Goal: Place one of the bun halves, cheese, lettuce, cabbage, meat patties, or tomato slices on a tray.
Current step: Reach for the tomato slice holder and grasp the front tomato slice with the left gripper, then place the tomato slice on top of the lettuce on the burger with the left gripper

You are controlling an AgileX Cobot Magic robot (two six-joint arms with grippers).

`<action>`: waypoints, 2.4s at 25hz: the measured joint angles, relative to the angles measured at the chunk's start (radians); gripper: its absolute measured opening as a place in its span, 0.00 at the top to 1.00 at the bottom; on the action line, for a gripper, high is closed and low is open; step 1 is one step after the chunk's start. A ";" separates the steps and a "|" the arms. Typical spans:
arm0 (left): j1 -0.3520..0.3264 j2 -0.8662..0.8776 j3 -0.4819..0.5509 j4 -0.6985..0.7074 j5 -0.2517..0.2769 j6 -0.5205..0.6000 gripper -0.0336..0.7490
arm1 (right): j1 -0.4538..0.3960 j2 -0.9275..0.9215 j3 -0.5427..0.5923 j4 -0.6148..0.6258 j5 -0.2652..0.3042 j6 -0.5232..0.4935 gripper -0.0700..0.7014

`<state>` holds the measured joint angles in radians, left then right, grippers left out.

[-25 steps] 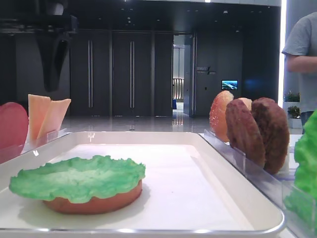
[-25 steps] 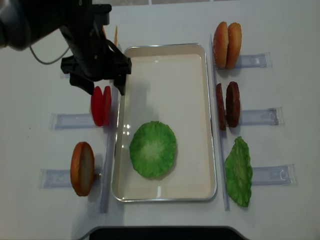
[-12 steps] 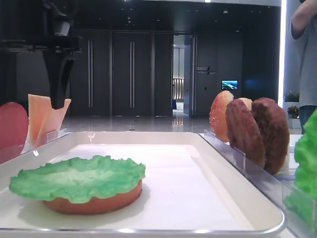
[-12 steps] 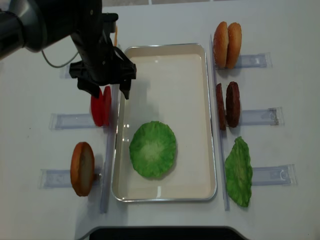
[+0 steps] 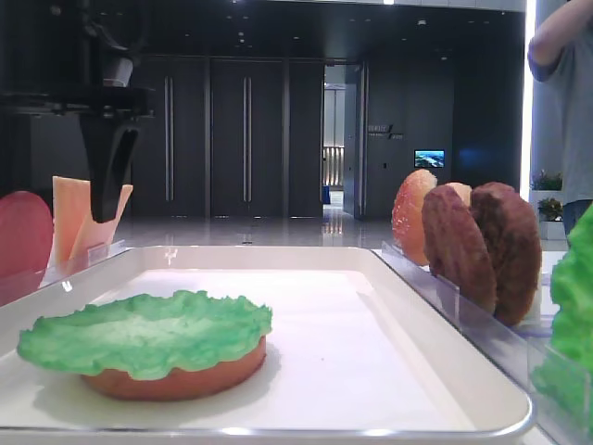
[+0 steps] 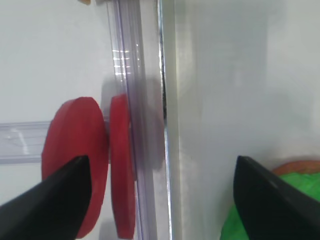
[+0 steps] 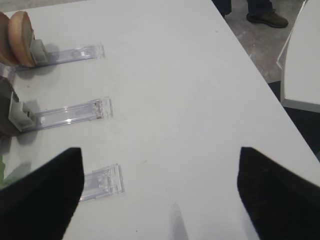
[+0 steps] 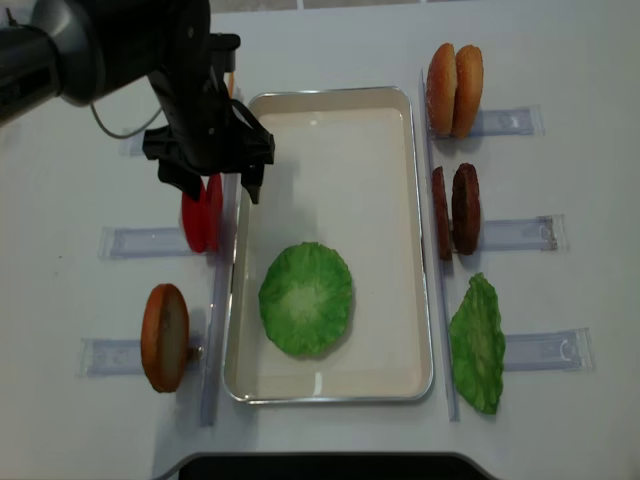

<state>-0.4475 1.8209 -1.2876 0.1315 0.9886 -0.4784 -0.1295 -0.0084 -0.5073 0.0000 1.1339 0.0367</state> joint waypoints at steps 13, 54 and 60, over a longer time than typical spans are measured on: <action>0.000 0.009 0.000 0.036 0.049 0.002 0.39 | 0.000 0.000 0.000 0.000 0.000 0.000 0.14; 0.000 -0.421 0.366 -0.684 -0.140 0.556 0.90 | 0.000 0.000 0.000 0.000 0.000 0.000 0.14; 0.000 -0.409 0.482 -0.901 -0.254 0.788 0.90 | 0.000 0.000 0.000 0.000 0.000 0.000 0.14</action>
<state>-0.4478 1.4121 -0.8055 -0.7698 0.7350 0.3097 -0.1295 -0.0084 -0.5073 0.0000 1.1339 0.0367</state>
